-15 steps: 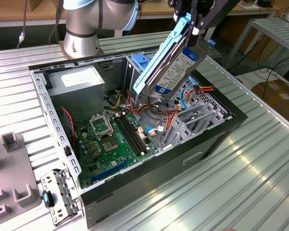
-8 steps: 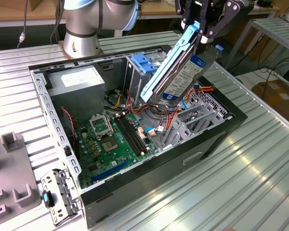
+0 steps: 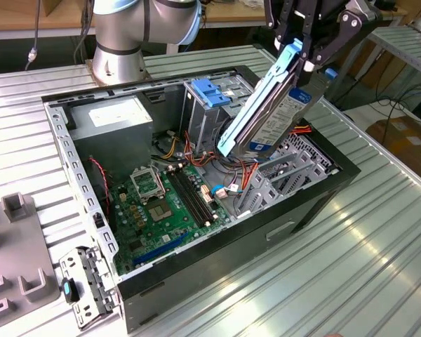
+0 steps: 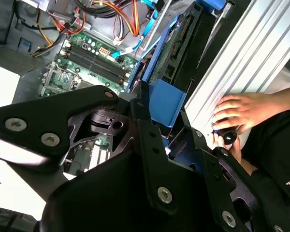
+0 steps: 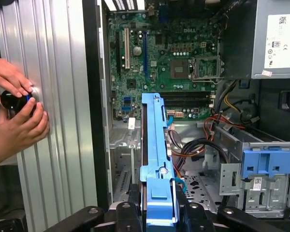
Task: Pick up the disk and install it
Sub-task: 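Insert the disk into the insertion slot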
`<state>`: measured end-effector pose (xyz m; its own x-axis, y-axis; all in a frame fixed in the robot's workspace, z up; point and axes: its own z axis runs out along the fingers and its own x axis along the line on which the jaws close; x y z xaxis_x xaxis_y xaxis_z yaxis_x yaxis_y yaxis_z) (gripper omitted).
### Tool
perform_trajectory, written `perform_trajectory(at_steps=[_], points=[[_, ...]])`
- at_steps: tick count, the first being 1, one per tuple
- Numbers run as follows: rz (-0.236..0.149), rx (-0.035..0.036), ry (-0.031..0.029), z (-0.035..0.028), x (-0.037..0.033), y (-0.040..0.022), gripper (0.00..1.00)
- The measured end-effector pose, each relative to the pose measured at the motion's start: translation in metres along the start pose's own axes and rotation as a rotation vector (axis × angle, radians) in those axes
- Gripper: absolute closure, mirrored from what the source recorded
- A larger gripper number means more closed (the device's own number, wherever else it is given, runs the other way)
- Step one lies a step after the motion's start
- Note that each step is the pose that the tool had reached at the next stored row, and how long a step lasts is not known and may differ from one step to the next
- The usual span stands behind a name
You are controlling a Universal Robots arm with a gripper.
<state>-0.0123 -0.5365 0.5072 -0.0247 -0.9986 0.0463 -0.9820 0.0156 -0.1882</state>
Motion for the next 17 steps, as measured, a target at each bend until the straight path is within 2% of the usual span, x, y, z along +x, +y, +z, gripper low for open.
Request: perform_trajectory(at_steps=[10,17], points=[[0.002,0.0538,-0.0006,0.0062,-0.0003,0.0012,0.63],[0.004,0.0785,-0.0013,0.0123,0.0005,0.0023,0.63]])
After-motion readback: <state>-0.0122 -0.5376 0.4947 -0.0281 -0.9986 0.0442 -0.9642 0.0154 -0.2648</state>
